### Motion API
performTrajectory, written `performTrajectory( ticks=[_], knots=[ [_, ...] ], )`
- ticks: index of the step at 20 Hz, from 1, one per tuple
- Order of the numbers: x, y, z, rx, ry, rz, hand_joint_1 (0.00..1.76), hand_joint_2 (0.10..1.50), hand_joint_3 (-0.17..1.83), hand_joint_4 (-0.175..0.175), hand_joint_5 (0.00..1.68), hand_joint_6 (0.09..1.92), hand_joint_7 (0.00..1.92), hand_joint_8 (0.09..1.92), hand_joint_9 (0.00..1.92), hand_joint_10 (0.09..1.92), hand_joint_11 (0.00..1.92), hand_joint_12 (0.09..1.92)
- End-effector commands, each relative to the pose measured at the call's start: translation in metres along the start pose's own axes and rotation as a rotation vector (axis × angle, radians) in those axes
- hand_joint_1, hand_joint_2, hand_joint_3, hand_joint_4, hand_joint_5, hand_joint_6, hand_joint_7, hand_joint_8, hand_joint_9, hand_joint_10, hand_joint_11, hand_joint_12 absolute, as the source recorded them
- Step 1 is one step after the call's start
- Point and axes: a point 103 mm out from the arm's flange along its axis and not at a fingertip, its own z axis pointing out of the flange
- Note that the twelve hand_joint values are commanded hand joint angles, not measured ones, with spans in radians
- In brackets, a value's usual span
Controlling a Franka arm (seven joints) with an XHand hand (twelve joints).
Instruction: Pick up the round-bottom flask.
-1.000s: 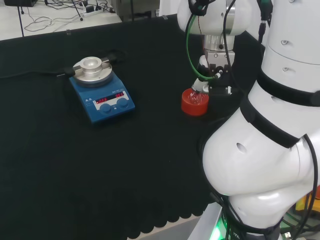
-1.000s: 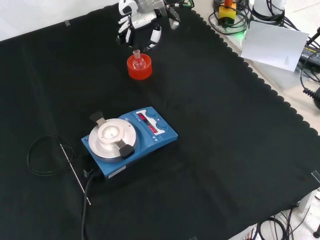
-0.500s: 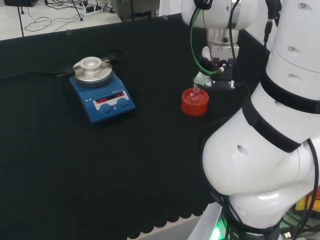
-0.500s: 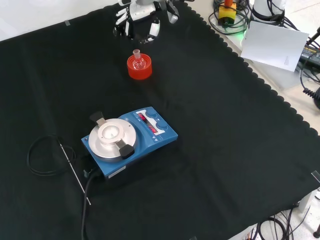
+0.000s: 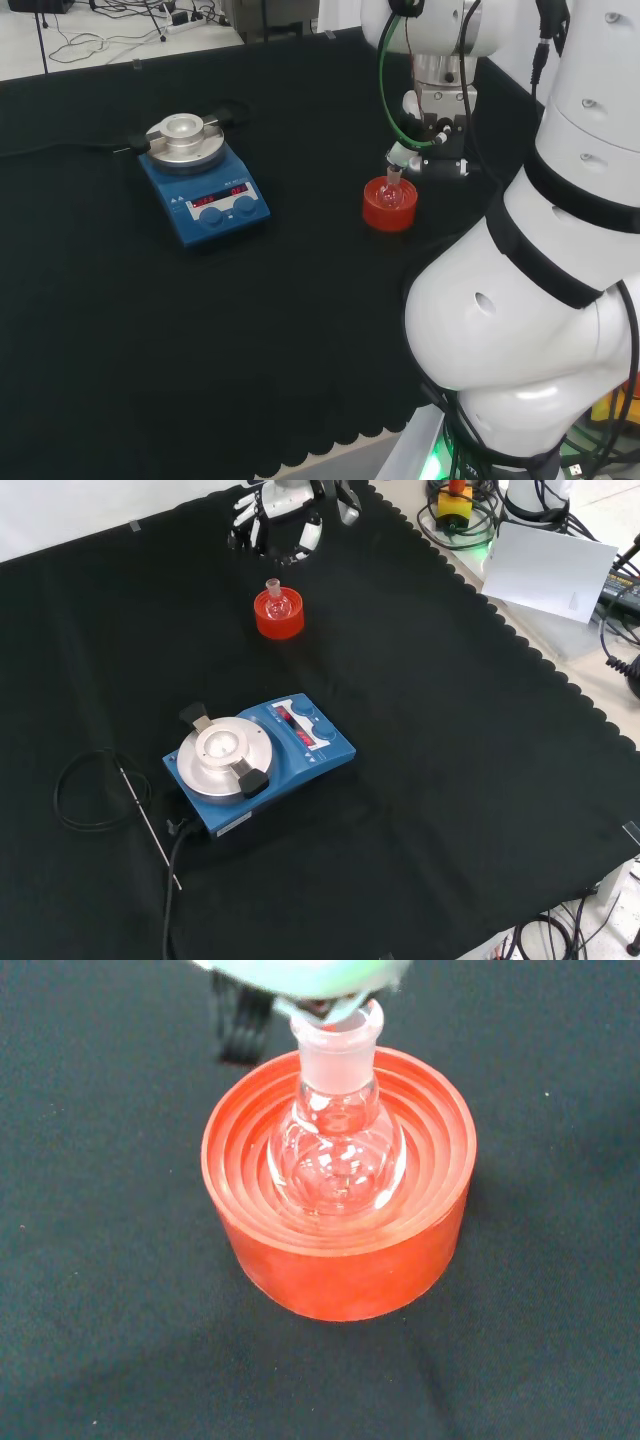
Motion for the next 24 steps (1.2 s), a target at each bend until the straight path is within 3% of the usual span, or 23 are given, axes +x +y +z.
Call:
performTrajectory(
  ticks=[1,10,24],
  knots=[
    [-0.009,0.005,0.005,0.069,0.020,-0.011,0.98,0.55,0.95,-0.097,0.72,1.02,0.16,0.71,0.39,0.72,0.06,1.47],
    [-0.016,0.008,0.029,0.109,0.009,-0.012,0.93,0.52,0.86,-0.085,0.56,0.90,0.13,0.72,0.34,0.74,0.02,1.49],
    [-0.010,0.015,0.050,0.077,0.020,-0.030,0.92,0.53,0.81,-0.085,0.47,0.80,0.12,0.72,0.34,0.75,0.01,1.50]
  ],
)
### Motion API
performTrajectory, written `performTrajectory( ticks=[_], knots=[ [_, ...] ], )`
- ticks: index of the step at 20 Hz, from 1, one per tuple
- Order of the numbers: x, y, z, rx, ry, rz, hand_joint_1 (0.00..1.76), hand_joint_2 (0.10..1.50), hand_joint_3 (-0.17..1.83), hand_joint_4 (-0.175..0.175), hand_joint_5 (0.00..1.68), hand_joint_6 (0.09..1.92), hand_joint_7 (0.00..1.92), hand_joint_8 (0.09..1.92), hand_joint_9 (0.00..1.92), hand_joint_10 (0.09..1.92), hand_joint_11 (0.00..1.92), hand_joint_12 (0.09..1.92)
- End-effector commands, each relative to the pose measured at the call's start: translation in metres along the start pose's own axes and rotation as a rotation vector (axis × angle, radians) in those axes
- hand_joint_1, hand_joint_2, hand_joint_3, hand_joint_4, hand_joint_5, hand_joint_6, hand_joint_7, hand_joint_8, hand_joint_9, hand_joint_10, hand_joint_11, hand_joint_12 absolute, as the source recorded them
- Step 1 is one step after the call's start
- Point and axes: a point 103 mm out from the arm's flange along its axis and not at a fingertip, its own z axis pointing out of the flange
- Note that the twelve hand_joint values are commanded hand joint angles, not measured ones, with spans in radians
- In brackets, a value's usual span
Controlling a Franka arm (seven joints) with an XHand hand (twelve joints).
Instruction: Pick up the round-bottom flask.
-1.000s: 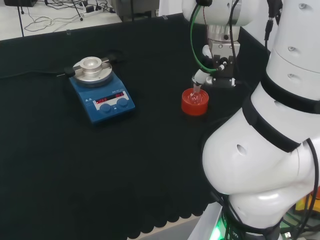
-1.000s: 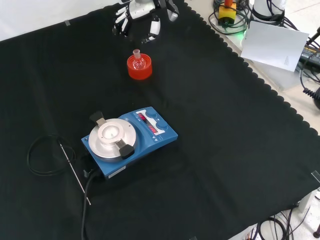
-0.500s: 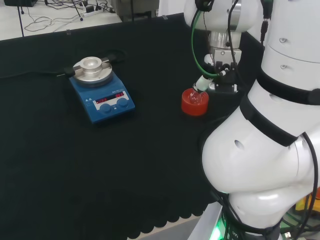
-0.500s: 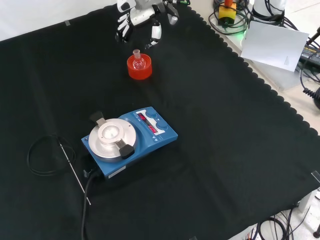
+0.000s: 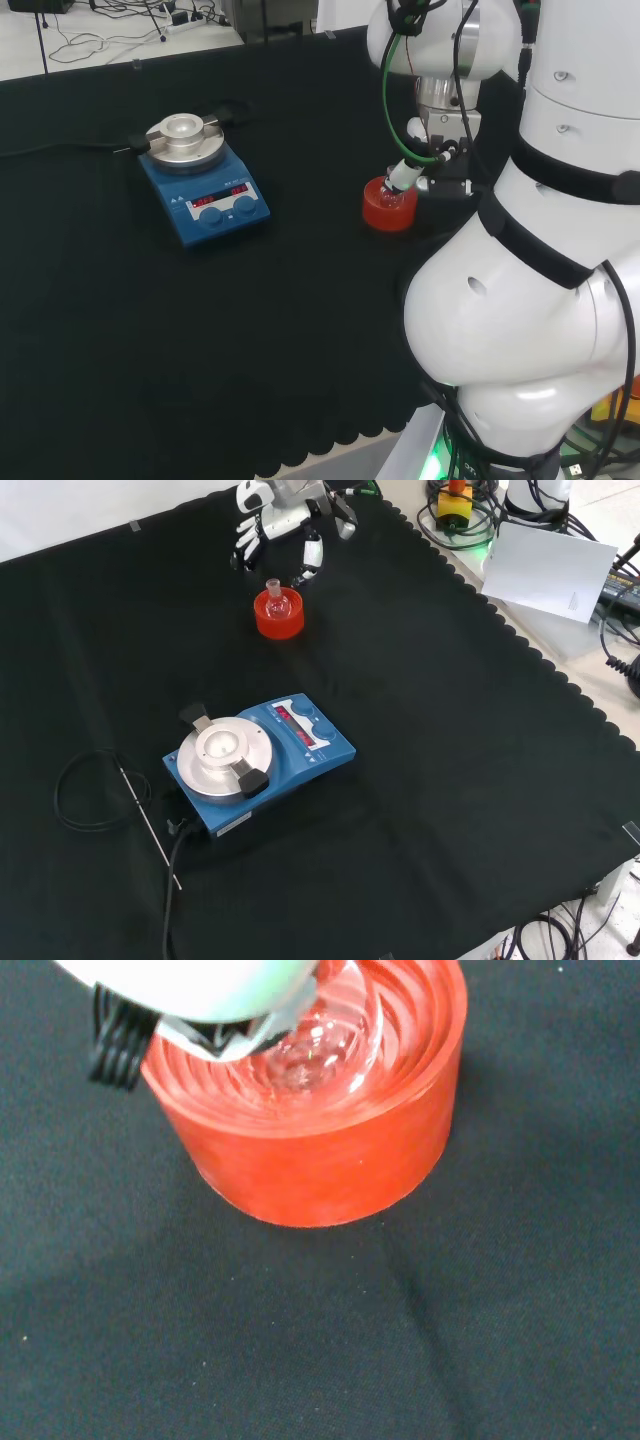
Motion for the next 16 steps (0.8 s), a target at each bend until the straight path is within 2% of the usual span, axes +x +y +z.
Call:
performTrajectory(
  ticks=[1,8,12,16],
  knots=[
    [0.010,-0.001,0.007,-0.012,-0.013,-0.004,0.92,0.53,0.80,-0.085,0.47,0.80,0.12,0.72,0.34,0.75,0.01,1.50],
    [0.007,0.006,0.007,-0.004,0.004,-0.010,0.90,0.54,0.80,-0.087,0.49,0.80,0.13,0.73,0.35,0.75,0.01,1.50],
    [0.015,0.004,0.009,-0.014,0.003,-0.007,0.90,0.55,0.78,-0.087,0.52,0.80,0.13,0.73,0.36,0.74,0.01,1.50],
    [0.008,0.009,0.006,-0.014,0.009,-0.008,0.87,0.59,0.75,-0.089,0.62,0.82,0.16,0.73,0.38,0.74,0.03,1.50]
  ],
)
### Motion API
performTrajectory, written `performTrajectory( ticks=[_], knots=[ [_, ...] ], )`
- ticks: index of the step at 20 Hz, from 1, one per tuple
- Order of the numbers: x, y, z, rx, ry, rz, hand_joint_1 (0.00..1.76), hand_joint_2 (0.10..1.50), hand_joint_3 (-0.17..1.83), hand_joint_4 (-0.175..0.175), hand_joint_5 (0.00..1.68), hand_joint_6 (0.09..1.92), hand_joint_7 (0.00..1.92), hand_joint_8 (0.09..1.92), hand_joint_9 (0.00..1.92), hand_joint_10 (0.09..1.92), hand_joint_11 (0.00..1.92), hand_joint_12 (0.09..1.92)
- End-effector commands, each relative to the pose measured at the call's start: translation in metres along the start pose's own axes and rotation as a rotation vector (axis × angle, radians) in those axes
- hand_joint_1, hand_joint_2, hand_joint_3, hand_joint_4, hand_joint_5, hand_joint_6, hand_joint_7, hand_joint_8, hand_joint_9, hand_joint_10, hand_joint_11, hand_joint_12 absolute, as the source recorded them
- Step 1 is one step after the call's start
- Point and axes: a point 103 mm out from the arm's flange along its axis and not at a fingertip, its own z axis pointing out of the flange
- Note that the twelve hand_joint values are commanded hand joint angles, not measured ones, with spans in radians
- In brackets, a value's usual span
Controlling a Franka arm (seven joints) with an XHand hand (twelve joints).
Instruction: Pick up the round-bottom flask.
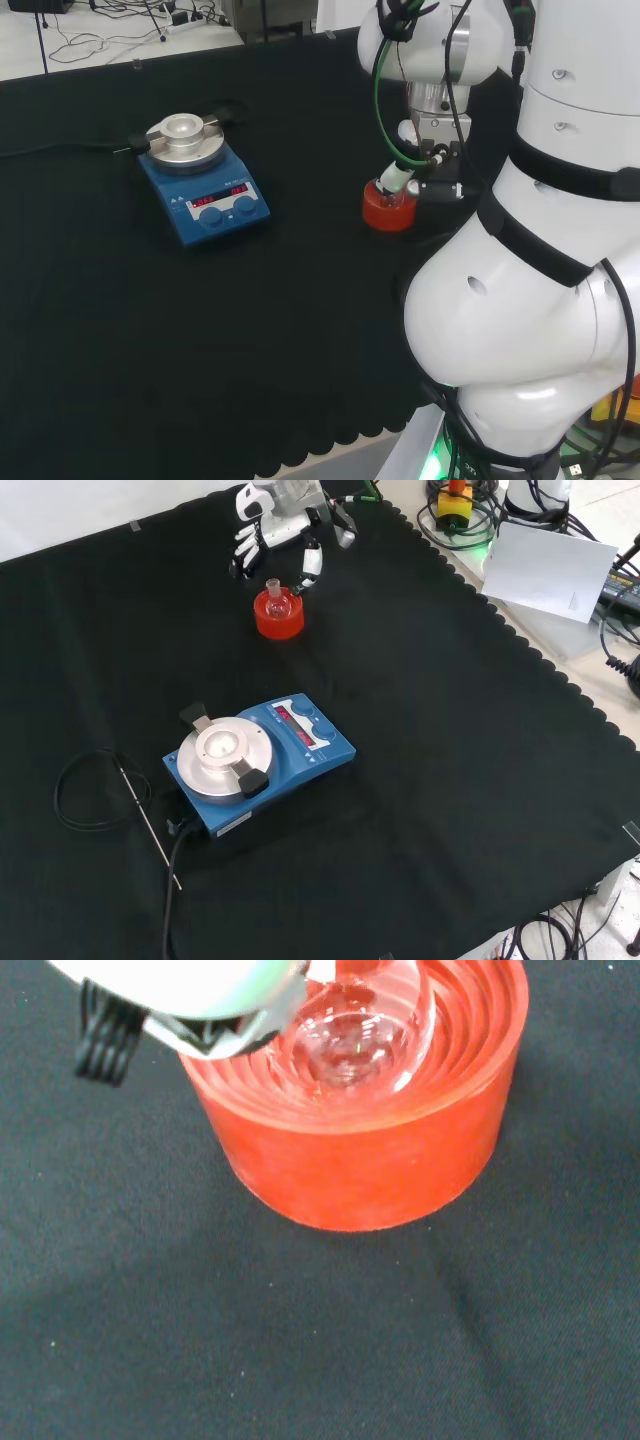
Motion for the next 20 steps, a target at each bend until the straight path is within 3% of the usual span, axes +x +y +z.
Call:
performTrajectory(
  ticks=[1,20],
  knots=[
    [0.0021,0.0015,0.0021,-0.006,-0.003,0.007,0.87,0.60,0.74,-0.089,0.63,0.82,0.16,0.73,0.39,0.74,0.03,1.50],
    [0.0031,0.0022,0.0013,-0.011,-0.014,0.025,0.88,0.67,0.68,-0.095,0.74,0.84,0.19,0.72,0.42,0.73,0.06,1.50]
  ],
)
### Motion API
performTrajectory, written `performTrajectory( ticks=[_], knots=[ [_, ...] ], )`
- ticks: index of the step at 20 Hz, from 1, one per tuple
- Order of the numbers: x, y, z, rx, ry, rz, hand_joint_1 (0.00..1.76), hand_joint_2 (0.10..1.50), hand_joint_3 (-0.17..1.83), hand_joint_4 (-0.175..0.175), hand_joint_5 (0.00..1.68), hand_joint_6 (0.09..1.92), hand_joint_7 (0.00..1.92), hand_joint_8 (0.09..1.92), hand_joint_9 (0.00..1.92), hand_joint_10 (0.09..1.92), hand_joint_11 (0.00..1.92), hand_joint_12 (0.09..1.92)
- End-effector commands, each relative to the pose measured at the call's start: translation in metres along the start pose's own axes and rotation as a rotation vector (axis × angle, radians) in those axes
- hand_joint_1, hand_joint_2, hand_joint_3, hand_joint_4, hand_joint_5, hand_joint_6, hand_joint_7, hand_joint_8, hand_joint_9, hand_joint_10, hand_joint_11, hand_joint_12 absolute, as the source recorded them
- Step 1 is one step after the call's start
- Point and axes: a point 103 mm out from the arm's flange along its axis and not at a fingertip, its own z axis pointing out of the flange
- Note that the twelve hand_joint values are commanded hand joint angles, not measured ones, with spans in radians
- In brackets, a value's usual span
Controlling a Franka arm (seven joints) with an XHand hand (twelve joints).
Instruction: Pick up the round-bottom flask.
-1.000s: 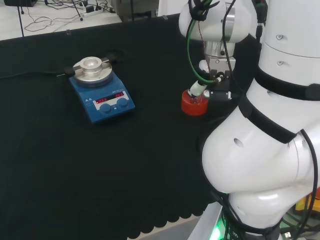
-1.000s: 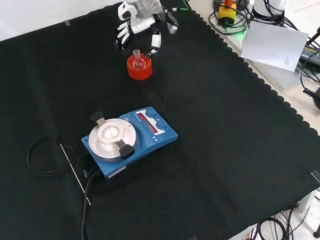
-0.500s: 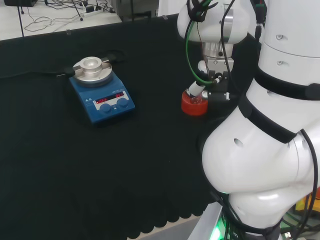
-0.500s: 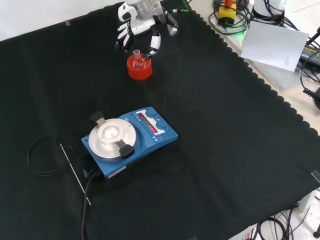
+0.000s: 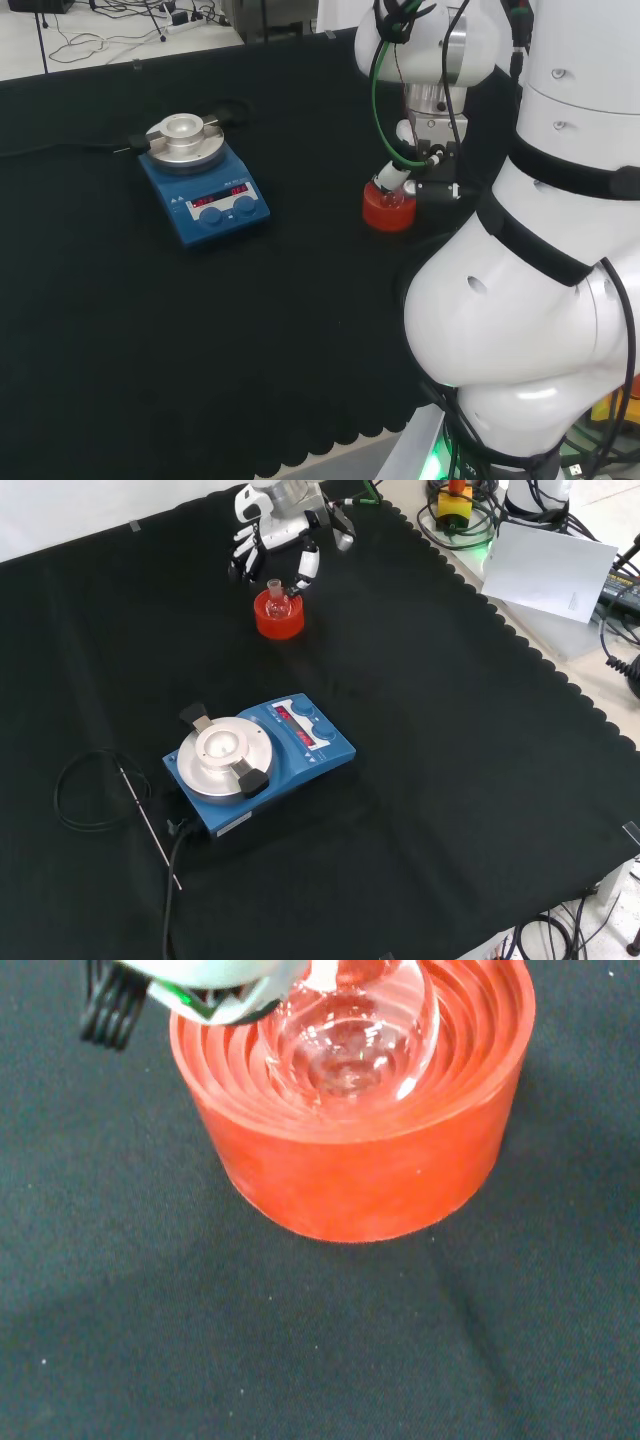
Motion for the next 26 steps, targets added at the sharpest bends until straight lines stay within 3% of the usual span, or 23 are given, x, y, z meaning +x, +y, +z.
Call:
performTrajectory(
  ticks=[1,10,16,18,19,21,26],
  knots=[
    [-0.001,-0.001,0.000,0.005,0.001,0.007,0.88,0.67,0.68,-0.096,0.75,0.84,0.19,0.72,0.42,0.73,0.06,1.50],
    [-0.009,0.000,-0.001,0.010,0.022,0.019,0.88,0.69,0.67,-0.100,0.78,0.84,0.20,0.72,0.43,0.72,0.06,1.49],
    [-0.020,0.005,-0.004,0.004,0.006,0.020,0.88,0.72,0.66,-0.122,0.93,0.84,0.21,0.72,0.44,0.71,0.07,1.49],
    [-0.019,0.004,-0.006,-0.019,0.000,0.016,0.99,0.80,0.56,0.057,1.00,0.95,0.23,0.73,0.47,0.71,0.09,1.49],
    [-0.018,0.004,-0.007,-0.023,-0.001,0.014,1.02,0.81,0.55,0.105,1.02,0.99,0.25,0.73,0.48,0.71,0.10,1.48],
    [-0.017,0.003,-0.009,-0.031,-0.007,0.013,1.06,0.79,0.62,0.116,1.04,1.04,0.28,0.71,0.52,0.68,0.13,1.47],
    [-0.016,0.002,-0.011,-0.021,0.005,0.016,1.09,0.71,0.77,0.069,1.06,1.10,0.31,0.70,0.55,0.66,0.15,1.46]
  ],
)
